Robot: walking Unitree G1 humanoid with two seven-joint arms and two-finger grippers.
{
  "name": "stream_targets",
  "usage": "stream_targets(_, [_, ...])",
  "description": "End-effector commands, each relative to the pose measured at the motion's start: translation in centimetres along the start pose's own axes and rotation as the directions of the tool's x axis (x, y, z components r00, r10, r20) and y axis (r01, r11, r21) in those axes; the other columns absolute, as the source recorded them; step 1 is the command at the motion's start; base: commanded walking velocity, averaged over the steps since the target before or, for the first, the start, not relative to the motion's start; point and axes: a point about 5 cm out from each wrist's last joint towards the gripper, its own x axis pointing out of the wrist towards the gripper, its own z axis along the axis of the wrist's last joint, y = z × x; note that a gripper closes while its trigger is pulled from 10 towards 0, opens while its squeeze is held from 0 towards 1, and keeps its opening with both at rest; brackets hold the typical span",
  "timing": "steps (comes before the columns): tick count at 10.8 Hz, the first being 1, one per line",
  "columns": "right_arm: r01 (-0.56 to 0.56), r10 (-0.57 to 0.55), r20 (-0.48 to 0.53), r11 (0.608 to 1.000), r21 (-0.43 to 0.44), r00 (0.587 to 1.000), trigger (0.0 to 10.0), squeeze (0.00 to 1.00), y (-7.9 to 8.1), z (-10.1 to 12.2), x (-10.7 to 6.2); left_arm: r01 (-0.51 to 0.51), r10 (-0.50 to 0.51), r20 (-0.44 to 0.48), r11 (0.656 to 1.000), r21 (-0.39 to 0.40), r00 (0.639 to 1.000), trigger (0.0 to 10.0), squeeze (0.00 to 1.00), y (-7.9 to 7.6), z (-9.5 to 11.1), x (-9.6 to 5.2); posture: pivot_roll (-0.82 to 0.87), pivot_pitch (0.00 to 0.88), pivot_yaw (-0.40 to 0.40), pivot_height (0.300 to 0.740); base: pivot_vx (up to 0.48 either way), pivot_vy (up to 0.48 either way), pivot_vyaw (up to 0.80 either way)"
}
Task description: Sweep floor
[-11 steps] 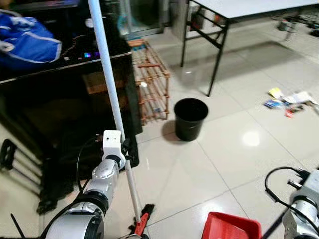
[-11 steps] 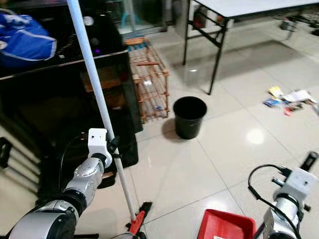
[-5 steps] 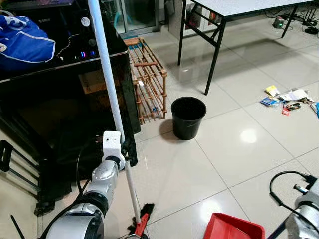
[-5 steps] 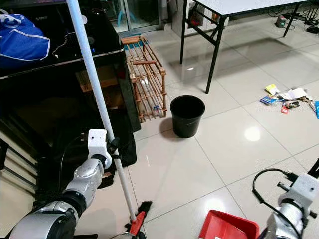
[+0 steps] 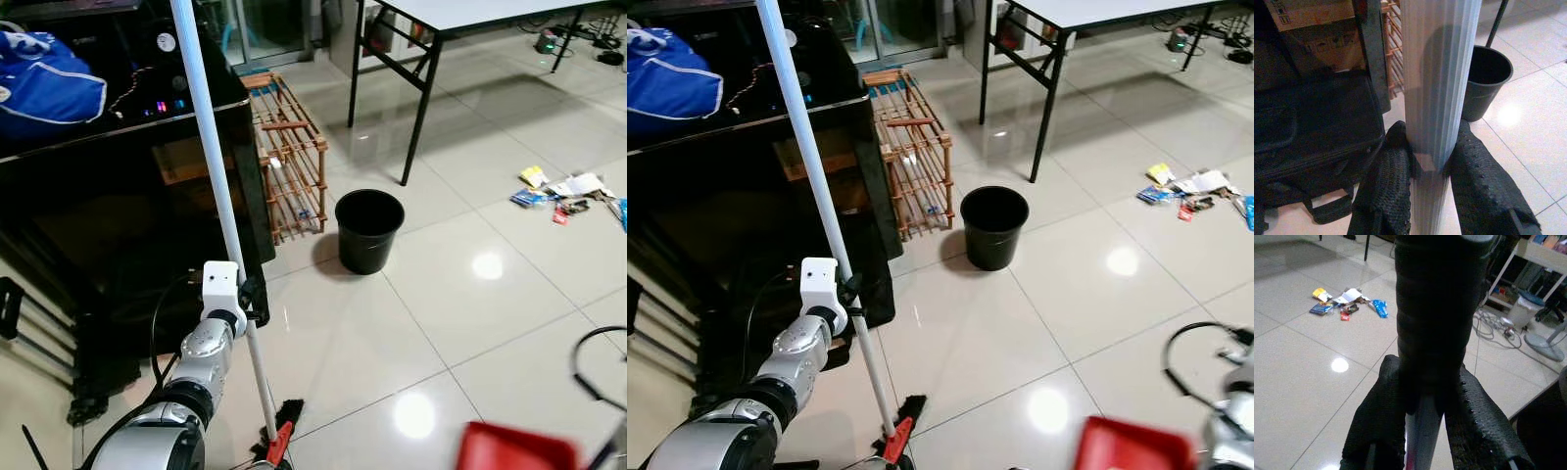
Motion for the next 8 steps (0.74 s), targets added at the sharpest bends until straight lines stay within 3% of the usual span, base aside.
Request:
stream_targets(1, [-0.048, 0.047, 0.022, 0.998, 0.028, 0.999, 10.0, 0.0, 0.2, 1.0, 0.5, 0.005, -0.005, -0.012, 1.0, -0.001, 1.0, 10.0, 0.0, 0.2, -0.2, -0.1, -0.06, 0.187, 0.08, 0.74, 0.0, 0.0, 0.0])
stream_targets(2, [-0.119, 0.119, 0.01, 0.991, 0.057, 0.993, 10.0, 0.0, 1.1, 0.6, 0.2, 0.008, -0.008, -0.012, 1.0, 0.0, 1.0, 10.0, 0.0, 0.1, -0.2, -0.1, -0.06, 0.187, 0.082, 0.74, 0.0, 0.0, 0.0])
stream_targets(3, [-0.261, 0.265, -0.015, 0.957, 0.13, 0.964, 10.0, 0.0, 3.6, -0.4, -0.9, 0.012, -0.012, -0.011, 1.0, 0.0, 1.0, 10.0, 0.0, 0.0, -0.2, -0.1, -0.06, 0.186, 0.085, 0.74, 0.0, 0.0, 0.0])
stream_targets(5, [-0.399, 0.412, -0.062, 0.904, 0.153, 0.909, 10.0, 0.0, 6.3, -2.0, -2.7, 0.015, -0.015, -0.009, 1.0, 0.002, 1.0, 10.0, 0.0, 0.0, -0.1, 0.0, -0.05, 0.194, 0.091, 0.74, 0.0, 0.0, 0.0])
stream_targets(8, [-0.45, 0.464, -0.059, 0.877, 0.168, 0.884, 10.0, 0.0, 6.9, -2.3, -3.3, 0.01, -0.01, -0.014, 1.0, 0.003, 1.0, 10.0, 0.0, 0.2, -0.3, -0.1, -0.05, 0.198, 0.092, 0.74, 0.0, 0.0, 0.0])
